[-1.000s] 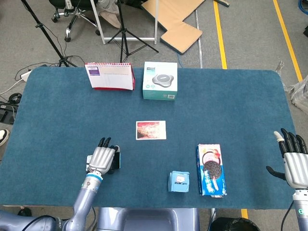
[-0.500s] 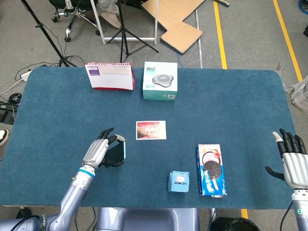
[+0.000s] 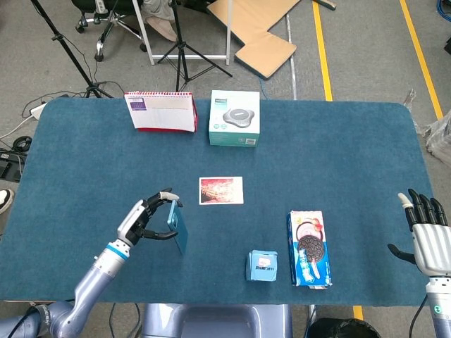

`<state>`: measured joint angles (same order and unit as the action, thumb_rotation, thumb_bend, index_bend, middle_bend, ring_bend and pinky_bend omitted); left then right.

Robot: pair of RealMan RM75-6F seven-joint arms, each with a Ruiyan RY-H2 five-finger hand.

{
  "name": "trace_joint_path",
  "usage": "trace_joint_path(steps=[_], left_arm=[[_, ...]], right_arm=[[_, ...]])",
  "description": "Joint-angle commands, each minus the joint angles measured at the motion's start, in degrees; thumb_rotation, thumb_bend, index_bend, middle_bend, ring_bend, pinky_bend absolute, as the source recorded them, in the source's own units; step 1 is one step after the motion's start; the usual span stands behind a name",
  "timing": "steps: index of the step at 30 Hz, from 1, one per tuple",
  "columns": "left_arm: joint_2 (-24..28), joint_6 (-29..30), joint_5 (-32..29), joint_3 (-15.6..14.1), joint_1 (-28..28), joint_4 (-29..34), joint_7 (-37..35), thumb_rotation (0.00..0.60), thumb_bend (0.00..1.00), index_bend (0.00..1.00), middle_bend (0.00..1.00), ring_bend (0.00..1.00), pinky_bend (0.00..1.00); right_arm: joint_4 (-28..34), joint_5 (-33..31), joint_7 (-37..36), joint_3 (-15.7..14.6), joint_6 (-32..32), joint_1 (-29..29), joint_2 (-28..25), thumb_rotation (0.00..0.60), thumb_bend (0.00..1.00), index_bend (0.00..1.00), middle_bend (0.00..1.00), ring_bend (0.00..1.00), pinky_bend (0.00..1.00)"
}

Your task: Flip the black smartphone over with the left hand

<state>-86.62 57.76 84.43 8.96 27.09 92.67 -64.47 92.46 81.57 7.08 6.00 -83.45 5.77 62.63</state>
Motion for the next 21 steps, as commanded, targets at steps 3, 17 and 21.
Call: trace_joint_path(steps=[3,17,21], left_arm=[[-0.81,-0.29,8.0,-4.14,2.0,-10.18,-17.26,0.6,0.19,0.43,0.35,0.0,0.0],[-4.0,2.15,9.26,-8.39,3.83,-19.23,-30.26,0.6,0.19,0.43,0.34,0.0,0.0],[-4.35,2.38,9.03,-9.24,4.03,-20.71,-29.7,0.6,0.03,0.37,0.31,0.0,0.0]], right_arm=[[-0.09,-0.04,0.18,-0.04,0.13,0.06,0.11,0.6,0.0,0.05,0.0,0.0,0.0],[-0.29,-0.16,0.34,-0.14,0.47,0.2,0.3,0.6,0.0,0.05,0.0,0.0,0.0],[-0.29,-0.2,0.27,-0.12,0.46,0.2,0.3,0.6,0.0,0.05,0.0,0.0,0.0]])
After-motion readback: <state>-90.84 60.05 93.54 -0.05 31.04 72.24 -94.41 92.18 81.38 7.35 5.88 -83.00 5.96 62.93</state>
